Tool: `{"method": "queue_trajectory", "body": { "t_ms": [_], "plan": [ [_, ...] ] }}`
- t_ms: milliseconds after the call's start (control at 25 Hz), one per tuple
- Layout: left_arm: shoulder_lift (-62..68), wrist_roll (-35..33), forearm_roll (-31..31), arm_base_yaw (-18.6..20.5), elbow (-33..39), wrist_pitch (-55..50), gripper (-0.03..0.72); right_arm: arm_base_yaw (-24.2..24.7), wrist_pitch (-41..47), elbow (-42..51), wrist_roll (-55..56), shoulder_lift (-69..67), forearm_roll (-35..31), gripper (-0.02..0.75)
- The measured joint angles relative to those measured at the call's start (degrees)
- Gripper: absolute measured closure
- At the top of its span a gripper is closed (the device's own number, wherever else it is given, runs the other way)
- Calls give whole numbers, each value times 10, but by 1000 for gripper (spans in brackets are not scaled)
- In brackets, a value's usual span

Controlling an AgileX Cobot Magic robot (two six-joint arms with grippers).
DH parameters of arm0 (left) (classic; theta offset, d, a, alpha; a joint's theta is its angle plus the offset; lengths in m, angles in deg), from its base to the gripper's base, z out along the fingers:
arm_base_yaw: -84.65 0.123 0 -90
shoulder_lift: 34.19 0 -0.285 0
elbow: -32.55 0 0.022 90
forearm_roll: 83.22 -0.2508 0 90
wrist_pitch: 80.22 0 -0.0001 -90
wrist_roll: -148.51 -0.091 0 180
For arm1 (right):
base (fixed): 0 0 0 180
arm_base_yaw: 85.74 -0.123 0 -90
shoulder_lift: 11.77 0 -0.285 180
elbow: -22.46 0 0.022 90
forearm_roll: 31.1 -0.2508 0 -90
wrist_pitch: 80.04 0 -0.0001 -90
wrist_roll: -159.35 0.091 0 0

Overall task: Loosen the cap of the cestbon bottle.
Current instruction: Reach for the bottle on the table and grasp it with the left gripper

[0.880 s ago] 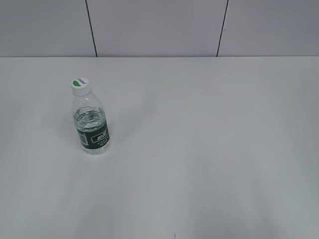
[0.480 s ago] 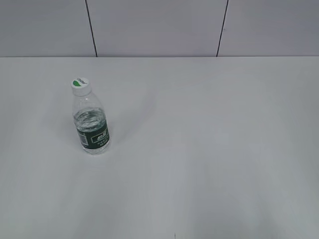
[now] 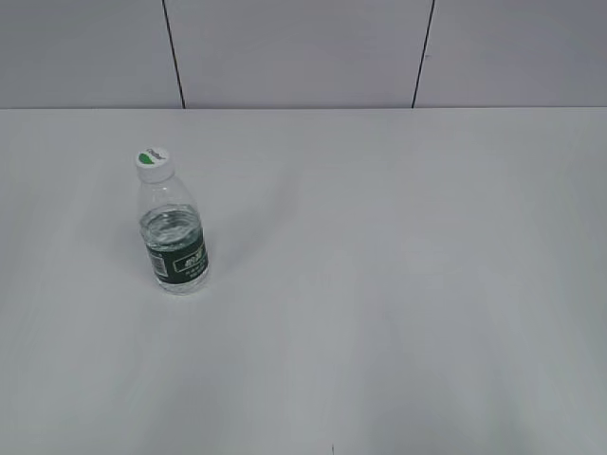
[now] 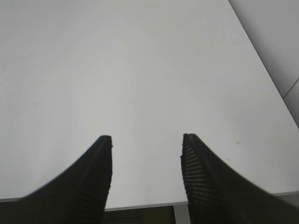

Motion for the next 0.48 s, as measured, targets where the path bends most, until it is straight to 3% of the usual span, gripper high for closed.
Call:
{"method": "queue_trajectory", "body": {
  "t_ms": [480],
  "plan": [
    [0,0,-4,0,-1,7,305,0,0,0,0,0,0,365]
  ]
}}
